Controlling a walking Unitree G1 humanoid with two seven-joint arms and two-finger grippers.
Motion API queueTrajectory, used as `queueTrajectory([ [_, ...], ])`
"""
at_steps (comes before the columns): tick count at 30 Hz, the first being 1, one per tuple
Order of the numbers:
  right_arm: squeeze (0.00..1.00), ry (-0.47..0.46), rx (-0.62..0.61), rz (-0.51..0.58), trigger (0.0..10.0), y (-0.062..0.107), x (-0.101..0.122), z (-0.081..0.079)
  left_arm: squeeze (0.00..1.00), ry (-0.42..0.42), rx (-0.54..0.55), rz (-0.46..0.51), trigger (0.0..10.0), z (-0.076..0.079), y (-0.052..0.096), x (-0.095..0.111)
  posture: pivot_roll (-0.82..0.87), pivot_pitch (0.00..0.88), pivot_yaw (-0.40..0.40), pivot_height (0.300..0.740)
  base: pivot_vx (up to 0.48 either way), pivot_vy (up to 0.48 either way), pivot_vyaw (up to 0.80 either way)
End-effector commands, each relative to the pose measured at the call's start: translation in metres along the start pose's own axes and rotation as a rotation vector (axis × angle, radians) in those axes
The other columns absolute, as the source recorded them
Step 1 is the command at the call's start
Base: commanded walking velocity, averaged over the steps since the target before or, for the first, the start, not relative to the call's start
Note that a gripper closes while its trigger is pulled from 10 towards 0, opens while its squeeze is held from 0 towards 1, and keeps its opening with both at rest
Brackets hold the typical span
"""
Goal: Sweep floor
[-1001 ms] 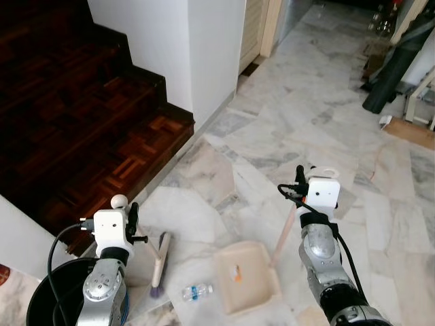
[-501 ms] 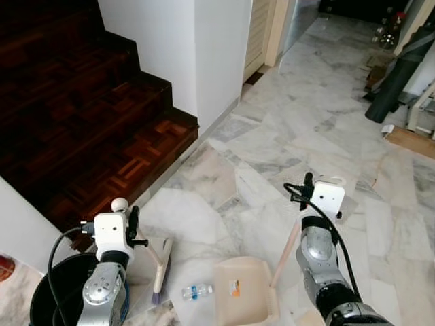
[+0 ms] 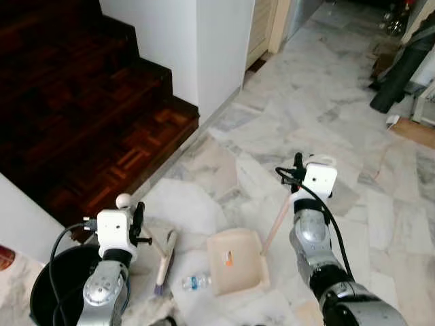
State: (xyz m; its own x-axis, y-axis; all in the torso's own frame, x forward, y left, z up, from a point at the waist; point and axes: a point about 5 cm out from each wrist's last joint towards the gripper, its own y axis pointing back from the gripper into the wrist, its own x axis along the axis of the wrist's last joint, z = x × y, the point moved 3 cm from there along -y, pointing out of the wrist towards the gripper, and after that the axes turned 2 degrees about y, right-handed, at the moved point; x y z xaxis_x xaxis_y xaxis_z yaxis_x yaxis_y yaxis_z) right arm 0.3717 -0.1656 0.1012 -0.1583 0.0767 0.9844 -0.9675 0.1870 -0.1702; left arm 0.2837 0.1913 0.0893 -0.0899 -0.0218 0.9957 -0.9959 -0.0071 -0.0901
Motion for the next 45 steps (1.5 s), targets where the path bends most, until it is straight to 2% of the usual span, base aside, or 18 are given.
queueTrajectory([
  [1,0.0,-0.009,-0.005,-0.023,10.0,0.004,-0.006,0.002,0.0,-0.007,-0.022,-0.007,10.0,0.003,0.004,0.003,0.19,0.26,-0.044,0.74,0.0,0.0,0.0],
  [10,0.0,-0.007,-0.014,-0.056,10.0,0.014,-0.019,0.007,0.0,-0.008,-0.042,-0.02,10.0,0.002,0.016,0.012,0.21,0.311,-0.031,0.74,0.0,0.0,0.0],
  [19,0.0,0.025,-0.059,-0.055,10.0,0.016,-0.022,0.017,0.0,-0.005,-0.056,-0.023,10.0,0.005,0.018,0.019,0.21,0.329,-0.02,0.74,0.0,0.0,0.0],
  [23,0.0,0.08,-0.118,-0.023,10.0,0.014,-0.017,0.029,0.0,-0.007,-0.057,-0.03,10.0,0.005,0.021,0.021,0.22,0.338,-0.018,0.74,0.0,0.0,0.0],
  [24,0.0,0.076,-0.168,0.004,10.0,0.01,-0.01,0.038,0.0,-0.008,-0.056,-0.036,10.0,0.004,0.022,0.022,0.22,0.341,-0.017,0.74,0.0,0.0,0.0],
  [26,0.0,0.067,-0.186,0.018,10.0,0.008,-0.007,0.041,0.0,-0.008,-0.055,-0.038,10.0,0.003,0.023,0.022,0.22,0.341,-0.017,0.74,0.0,0.0,0.0],
  [28,0.0,-0.011,-0.222,0.119,10.0,-0.003,0.017,0.046,0.0,-0.009,-0.054,-0.047,10.0,0.002,0.025,0.021,0.21,0.341,-0.018,0.74,0.0,0.0,0.0],
  [31,0.0,-0.021,-0.224,0.135,10.0,-0.005,0.021,0.046,0.0,-0.01,-0.054,-0.049,10.0,0.002,0.025,0.021,0.21,0.341,-0.018,0.74,0.0,0.0,0.0],
  [36,0.0,-0.062,-0.196,0.229,10.0,-0.015,0.046,0.034,0.0,0.002,-0.061,-0.052,10.0,0.007,0.022,0.02,0.2,0.337,-0.023,0.74,0.0,0.0,0.0],
  [41,0.0,-0.053,-0.191,0.23,10.0,-0.015,0.046,0.032,0.0,0.002,-0.06,-0.055,10.0,0.007,0.023,0.02,0.2,0.335,-0.025,0.74,0.0,0.0,0.0],
  [45,0.0,-0.001,-0.17,0.179,10.0,-0.009,0.031,0.032,0.0,0.001,-0.058,-0.053,10.0,0.007,0.025,0.022,0.22,0.339,-0.028,0.74,0.0,0.0,0.0],
])
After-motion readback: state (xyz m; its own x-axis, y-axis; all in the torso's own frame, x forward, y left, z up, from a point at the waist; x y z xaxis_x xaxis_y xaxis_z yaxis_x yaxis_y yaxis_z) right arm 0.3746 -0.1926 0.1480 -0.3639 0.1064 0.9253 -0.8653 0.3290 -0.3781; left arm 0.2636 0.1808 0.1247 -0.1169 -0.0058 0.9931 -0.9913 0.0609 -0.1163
